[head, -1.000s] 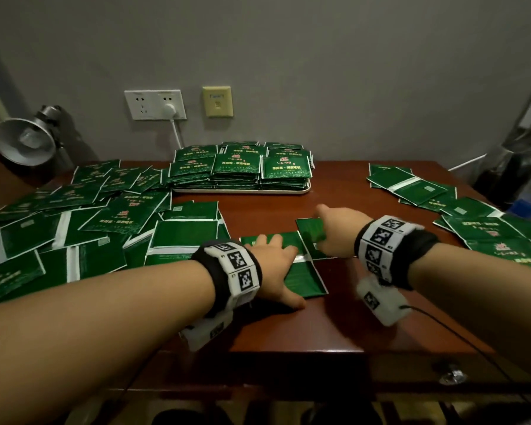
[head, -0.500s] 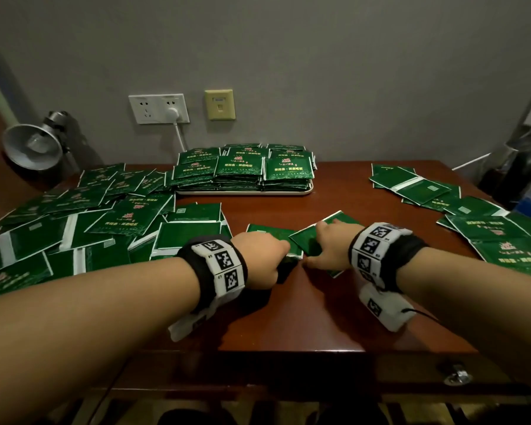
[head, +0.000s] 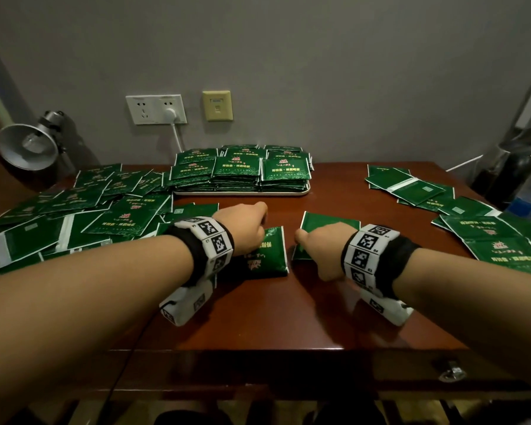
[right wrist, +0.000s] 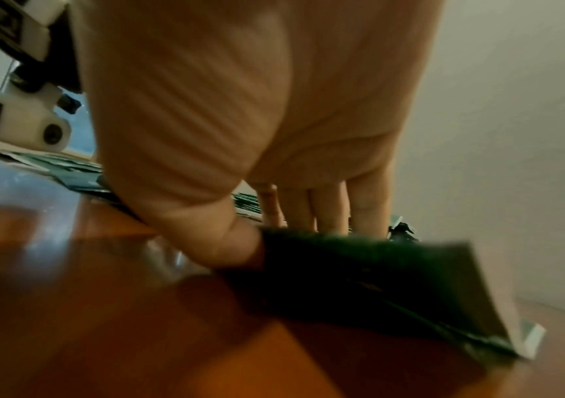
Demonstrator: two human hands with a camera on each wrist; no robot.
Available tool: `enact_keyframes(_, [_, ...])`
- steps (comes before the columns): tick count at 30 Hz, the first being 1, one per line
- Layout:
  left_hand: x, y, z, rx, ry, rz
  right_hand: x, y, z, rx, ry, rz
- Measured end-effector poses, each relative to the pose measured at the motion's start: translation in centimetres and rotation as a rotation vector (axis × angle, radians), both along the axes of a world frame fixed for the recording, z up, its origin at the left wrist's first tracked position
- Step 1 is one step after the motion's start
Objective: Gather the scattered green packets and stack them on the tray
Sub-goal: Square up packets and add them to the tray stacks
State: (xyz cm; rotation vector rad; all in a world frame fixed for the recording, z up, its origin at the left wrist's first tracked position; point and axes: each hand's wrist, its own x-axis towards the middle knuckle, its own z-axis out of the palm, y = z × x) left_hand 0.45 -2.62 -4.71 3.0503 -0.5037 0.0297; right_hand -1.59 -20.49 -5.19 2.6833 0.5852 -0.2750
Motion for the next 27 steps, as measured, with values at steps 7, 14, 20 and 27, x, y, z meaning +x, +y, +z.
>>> enact_keyframes(7, [0.2,-0.4,-0.6,0.043,-0.131,-0.016,1.0,-0.4,0.9,0.229,-0.044,-0.113])
enact_keyframes(14, [-1.5,-1.6,-1.5,0.234,0.125,-0.032,2.8,-1.0,2.1,0.662,-0.06,-0.39])
enact_keyframes(20, [-2.8,-2.6,-2.2,0.388,0.245,-0.066,2.2,-2.2,1.0,0.228,-0.007,-0.425])
enact_keyframes(27, [-3.0,-1.8,-1.1,-0.041,0.316,-0.174,2.0,-2.1,-0.3,0.209,0.069,-0.258])
